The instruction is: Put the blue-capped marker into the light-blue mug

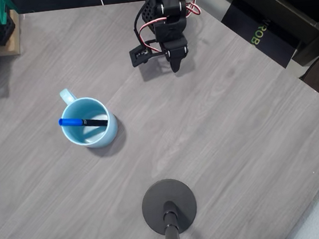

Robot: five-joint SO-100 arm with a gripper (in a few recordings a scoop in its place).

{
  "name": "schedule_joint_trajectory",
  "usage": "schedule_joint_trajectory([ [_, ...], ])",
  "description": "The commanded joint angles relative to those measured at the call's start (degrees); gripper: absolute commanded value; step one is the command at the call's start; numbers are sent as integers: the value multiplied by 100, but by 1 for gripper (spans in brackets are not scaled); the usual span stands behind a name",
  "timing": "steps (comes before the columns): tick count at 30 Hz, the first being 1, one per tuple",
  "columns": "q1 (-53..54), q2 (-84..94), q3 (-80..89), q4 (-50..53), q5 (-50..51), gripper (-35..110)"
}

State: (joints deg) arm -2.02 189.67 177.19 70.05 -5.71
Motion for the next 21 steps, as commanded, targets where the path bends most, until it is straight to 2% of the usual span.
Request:
schedule_joint_trajectory([
  [1,-9,158,9,79,-9,0],
  [21,9,158,9,88,0,0],
])
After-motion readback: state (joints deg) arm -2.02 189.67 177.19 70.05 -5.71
